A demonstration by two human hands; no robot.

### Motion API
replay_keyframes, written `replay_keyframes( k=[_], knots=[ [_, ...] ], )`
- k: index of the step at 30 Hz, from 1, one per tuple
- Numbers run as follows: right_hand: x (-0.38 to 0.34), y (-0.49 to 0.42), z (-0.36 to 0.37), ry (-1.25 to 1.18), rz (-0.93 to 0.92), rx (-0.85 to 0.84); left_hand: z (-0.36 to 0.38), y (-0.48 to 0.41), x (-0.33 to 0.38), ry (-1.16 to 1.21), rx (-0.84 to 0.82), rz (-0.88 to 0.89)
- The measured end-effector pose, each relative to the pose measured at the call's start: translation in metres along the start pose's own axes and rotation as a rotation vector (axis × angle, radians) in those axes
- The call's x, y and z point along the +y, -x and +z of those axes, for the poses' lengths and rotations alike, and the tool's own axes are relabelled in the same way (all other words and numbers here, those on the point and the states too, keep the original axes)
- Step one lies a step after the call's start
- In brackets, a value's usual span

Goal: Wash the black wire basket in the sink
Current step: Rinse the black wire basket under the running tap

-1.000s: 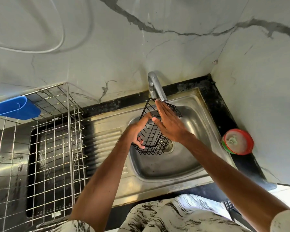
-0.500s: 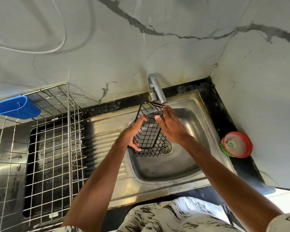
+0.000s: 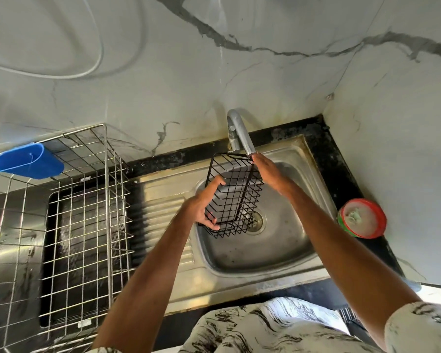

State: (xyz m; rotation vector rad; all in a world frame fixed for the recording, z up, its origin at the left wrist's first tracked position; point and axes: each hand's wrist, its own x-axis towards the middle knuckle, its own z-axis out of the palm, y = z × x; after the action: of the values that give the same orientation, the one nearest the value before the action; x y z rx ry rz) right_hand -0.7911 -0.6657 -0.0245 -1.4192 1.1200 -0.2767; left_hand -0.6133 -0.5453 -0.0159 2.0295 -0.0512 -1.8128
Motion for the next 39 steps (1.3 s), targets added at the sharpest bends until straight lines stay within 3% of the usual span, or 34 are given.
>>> replay_keyframes(
  k=[6, 9, 11, 14, 18, 22, 25, 30, 39],
  knots=[
    [-0.007, -0.024, -0.004, -0.089, 0.091, 0.049, -0.008, -0.005, 0.001, 0.071, -0.04, 0.037],
    [0.003, -0.024, -0.008, -0.476, 0.193, -0.056, -0.008, -0.006, 0.001, 0.112, -0.075, 0.038],
    [0.004, -0.026, -0.003, -0.543, 0.216, 0.017, -0.008, -0.007, -0.002, 0.144, -0.079, 0.045],
    [-0.005, -0.03, 0.018, -0.352, 0.221, 0.194, -0.008, -0.015, -0.011, 0.198, -0.059, 0.038],
    [-0.023, -0.01, 0.037, 0.087, -0.022, 0.372, -0.01, -0.021, -0.025, 0.266, -0.048, 0.042],
    [-0.023, -0.001, 0.05, 0.104, -0.145, 0.323, -0.017, -0.022, -0.034, 0.292, -0.132, 0.023],
    [-0.029, 0.0, 0.049, -0.159, -0.138, 0.232, -0.022, -0.022, -0.04, 0.325, -0.215, 0.052],
    [-0.015, -0.005, 0.042, -0.13, 0.131, 0.006, -0.026, -0.023, -0.044, 0.461, -0.277, 0.11],
    [-0.014, 0.019, 0.048, -0.239, -0.045, 0.082, -0.029, -0.017, -0.028, 0.416, -0.214, 0.133]
  ],
)
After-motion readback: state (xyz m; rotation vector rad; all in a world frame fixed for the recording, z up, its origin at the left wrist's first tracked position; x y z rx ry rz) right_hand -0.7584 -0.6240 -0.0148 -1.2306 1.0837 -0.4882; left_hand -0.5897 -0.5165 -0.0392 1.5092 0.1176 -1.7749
